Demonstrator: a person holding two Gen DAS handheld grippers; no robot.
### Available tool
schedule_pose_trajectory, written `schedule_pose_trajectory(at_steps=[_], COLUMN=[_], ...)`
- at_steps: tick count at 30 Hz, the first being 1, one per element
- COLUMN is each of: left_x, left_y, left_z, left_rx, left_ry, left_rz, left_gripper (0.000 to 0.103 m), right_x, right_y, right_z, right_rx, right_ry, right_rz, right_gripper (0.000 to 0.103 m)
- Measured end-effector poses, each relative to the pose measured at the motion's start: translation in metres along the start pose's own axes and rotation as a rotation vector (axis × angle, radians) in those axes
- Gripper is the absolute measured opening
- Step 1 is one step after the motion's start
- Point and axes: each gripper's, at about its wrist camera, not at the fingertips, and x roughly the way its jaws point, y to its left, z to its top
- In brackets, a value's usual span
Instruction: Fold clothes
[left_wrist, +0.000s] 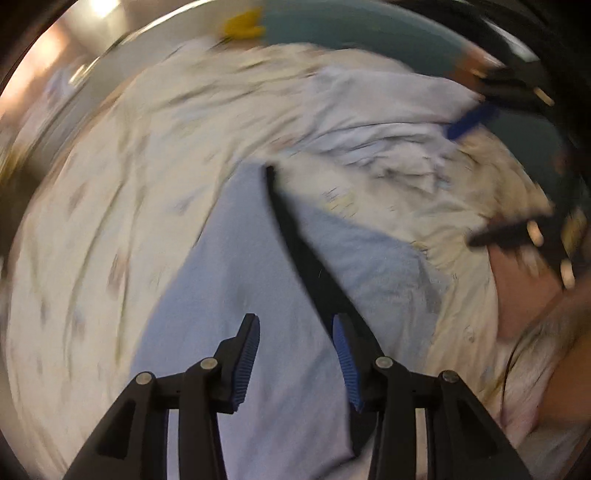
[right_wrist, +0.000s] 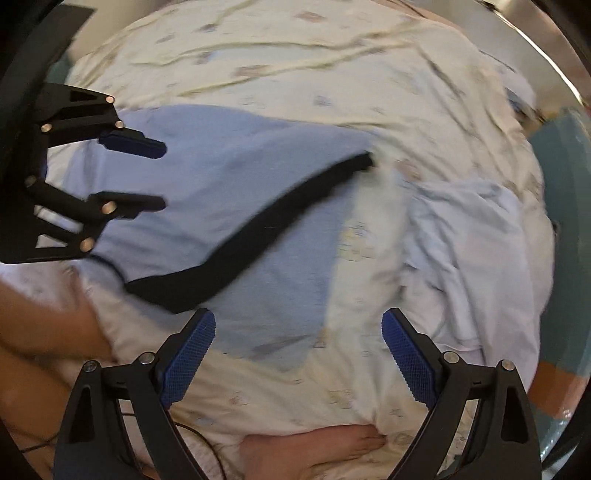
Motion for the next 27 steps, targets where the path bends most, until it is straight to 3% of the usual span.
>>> schedule_pose_trajectory(at_steps=[3, 7, 10, 14, 18, 27], left_x=[0.037, 0.066, 0.075, 0.097, 0.127, 0.168], left_y=[0.03, 0.067, 0.078, 0.092, 0.096, 0.073], left_z=[0.011, 0.03, 0.045, 0.079, 0.106, 0.135], left_rx=[0.037, 0.022, 0.129, 0.17, 0.198, 0.281], left_ry=[0.017, 0.005, -0.064, -0.064, -0.026, 0.067], left_rz=[-0.046, -0.09, -0.121, -0.143, -0.154, -0.2], left_gripper=[0.044, 0.056, 0.057, 0.057, 0.057, 0.057], right_x=[0.006, 0.022, 0.041, 0.078, 0.118, 0.158], right_y=[-0.024, -0.055, -0.073, -0.087, -0.083, -0.067], right_z=[0.0, -0.005, -0.012, -0.031, -0.052, -0.071], right_rx=[0.021, 0.069, 0.105, 0.156, 0.209, 0.235], right_ry=[-0.024, -0.044, -0.049, -0.012, 0.076, 0.087], right_rz=[0.015, 0.188, 0.283, 0.392, 0.483, 0.614], right_gripper=[0.093, 0.09, 0.083, 0.078, 0.078, 0.078])
